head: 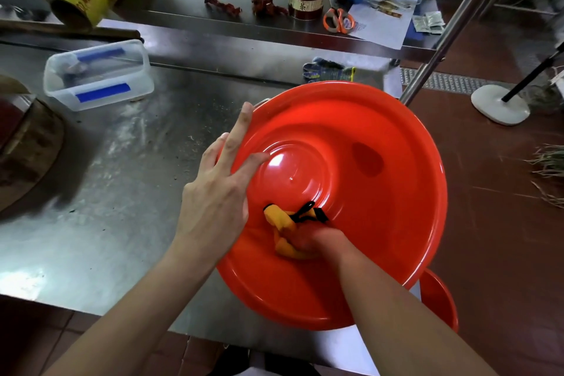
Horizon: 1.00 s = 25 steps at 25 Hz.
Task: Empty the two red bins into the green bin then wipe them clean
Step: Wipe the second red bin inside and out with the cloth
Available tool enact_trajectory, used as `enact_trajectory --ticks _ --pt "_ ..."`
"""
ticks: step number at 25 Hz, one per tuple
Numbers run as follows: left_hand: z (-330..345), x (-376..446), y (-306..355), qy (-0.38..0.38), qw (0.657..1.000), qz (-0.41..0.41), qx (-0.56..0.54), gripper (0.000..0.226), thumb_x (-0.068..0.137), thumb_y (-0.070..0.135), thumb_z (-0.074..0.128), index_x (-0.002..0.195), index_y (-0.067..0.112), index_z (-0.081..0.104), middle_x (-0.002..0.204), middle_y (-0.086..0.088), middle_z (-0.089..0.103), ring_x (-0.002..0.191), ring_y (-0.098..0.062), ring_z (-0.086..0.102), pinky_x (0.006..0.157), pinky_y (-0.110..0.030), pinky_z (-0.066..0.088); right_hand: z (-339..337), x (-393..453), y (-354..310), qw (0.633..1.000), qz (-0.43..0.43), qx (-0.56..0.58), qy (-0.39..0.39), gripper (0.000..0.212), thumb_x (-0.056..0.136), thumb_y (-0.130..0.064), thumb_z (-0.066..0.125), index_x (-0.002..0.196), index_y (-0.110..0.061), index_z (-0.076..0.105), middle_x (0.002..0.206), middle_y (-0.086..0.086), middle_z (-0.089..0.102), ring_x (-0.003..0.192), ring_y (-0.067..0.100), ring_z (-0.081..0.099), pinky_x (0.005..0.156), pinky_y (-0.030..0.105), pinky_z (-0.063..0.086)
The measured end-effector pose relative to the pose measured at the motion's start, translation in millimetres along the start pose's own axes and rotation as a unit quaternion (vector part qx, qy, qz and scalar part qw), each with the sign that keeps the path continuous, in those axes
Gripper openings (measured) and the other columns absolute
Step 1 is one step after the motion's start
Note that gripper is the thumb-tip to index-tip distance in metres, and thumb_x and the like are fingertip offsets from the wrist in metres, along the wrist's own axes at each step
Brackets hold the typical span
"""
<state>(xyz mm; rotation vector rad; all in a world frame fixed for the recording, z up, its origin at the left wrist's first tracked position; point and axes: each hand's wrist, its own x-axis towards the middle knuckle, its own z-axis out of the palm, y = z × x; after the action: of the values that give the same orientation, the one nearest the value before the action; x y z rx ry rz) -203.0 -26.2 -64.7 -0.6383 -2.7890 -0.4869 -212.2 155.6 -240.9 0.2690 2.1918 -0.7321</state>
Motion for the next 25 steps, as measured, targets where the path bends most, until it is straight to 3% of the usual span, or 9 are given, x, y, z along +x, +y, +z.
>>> enact_trajectory --ticks 3,6,8,9,11,13,15,19,25 --pt "0.2 -0.9 -0.4 0.005 1.0 -0.008 0.004 0.061 0.078 -0.012 0.063 0.127 0.025 0.064 0.17 0.008 0.0 0.142 -0.03 0.038 0.049 -0.035 0.056 0.5 1.4 1.7 1.0 -0.008 -0.017 -0.003 0.078 0.068 -0.099 0.016 0.07 -0.044 0.071 0.071 -0.02 0.072 0.075 0.006 0.065 0.104 0.03 0.041" --pt "2.0 -2.6 2.2 0.009 1.0 0.0 0.016 0.055 0.079 -0.012 0.062 0.122 0.023 0.065 0.171 0.007 0.0 0.144 -0.031 0.036 0.046 -0.036 0.056 4.5 3.1 8.8 0.999 0.005 -0.047 -0.007 0.078 0.078 -0.092 0.014 0.077 -0.037 0.068 0.081 -0.021 0.065 0.092 0.007 0.062 0.107 0.029 0.033" --pt "2.5 -2.9 2.0 0.009 1.0 0.001 0.021 0.052 0.08 -0.01 0.062 0.121 0.023 0.065 0.171 0.007 -0.001 0.145 -0.031 0.034 0.046 -0.036 0.056 5.9 -4.1 11.7 0.997 -0.027 -0.076 -0.014 0.052 0.082 -0.084 0.036 0.09 -0.042 0.065 0.093 -0.017 0.065 0.108 0.015 0.066 0.112 0.037 0.035" --pt "2.7 -2.0 0.7 0.009 1.0 -0.002 0.022 0.052 0.081 -0.01 0.063 0.121 0.023 0.064 0.171 0.008 -0.002 0.145 -0.032 0.034 0.047 -0.037 0.056 8.8 -10.8 11.2 0.994 -0.045 -0.095 -0.022 0.031 0.087 -0.067 0.051 0.103 -0.044 0.063 0.107 -0.016 0.067 0.115 0.018 0.063 0.115 0.04 0.034" --pt "3.4 1.7 -2.9 0.01 1.0 -0.008 0.019 0.051 0.081 -0.009 0.063 0.121 0.023 0.064 0.17 0.009 -0.003 0.145 -0.032 0.034 0.05 -0.04 0.058 -2.6 -48.7 2.6 0.988 -0.057 -0.129 -0.063 0.047 0.098 -0.048 0.049 0.144 -0.036 0.047 0.15 -0.003 0.05 0.139 0.023 0.046 0.12 0.04 0.026" --pt "3.3 5.6 -7.2 0.01 1.0 -0.008 0.014 0.049 0.082 -0.008 0.063 0.12 0.024 0.064 0.17 0.01 -0.004 0.145 -0.033 0.033 0.053 -0.043 0.059 -2.9 -79.6 -4.5 0.993 -0.02 -0.105 -0.059 0.067 0.1 -0.064 0.028 0.159 -0.032 0.022 0.165 -0.001 0.025 0.149 0.027 0.029 0.122 0.045 0.021" --pt "2.9 8.4 -10.7 0.01 1.0 -0.005 0.011 0.047 0.083 -0.006 0.065 0.12 0.024 0.064 0.17 0.01 -0.003 0.145 -0.033 0.033 0.056 -0.045 0.06 -2.7 -105.9 -9.0 0.993 -0.004 -0.107 -0.049 0.07 0.098 -0.07 0.021 0.159 -0.036 0.017 0.167 -0.005 0.021 0.15 0.028 0.027 0.12 0.049 0.022" --pt "4.2 10.8 -14.9 0.007 1.0 -0.001 0.004 0.048 0.083 -0.004 0.068 0.122 0.024 0.064 0.17 0.009 -0.003 0.144 -0.034 0.034 0.059 -0.049 0.06 -8.3 -151.1 -11.1 0.992 -0.036 -0.113 -0.042 0.063 0.099 -0.068 0.022 0.151 -0.034 0.035 0.154 -0.001 0.042 0.139 0.027 0.042 0.114 0.047 0.03" --pt "4.4 29.4 -21.3 -0.015 1.0 0.027 0.0 0.046 0.084 -0.001 0.07 0.121 0.025 0.064 0.17 0.011 -0.006 0.139 -0.033 0.037 0.06 -0.042 0.057 -18.8 -145.9 -22.4 0.986 -0.015 -0.154 -0.054 0.062 0.101 -0.066 0.024 0.149 -0.032 0.041 0.15 0.0 0.048 0.134 0.028 0.048 0.108 0.044 0.036"
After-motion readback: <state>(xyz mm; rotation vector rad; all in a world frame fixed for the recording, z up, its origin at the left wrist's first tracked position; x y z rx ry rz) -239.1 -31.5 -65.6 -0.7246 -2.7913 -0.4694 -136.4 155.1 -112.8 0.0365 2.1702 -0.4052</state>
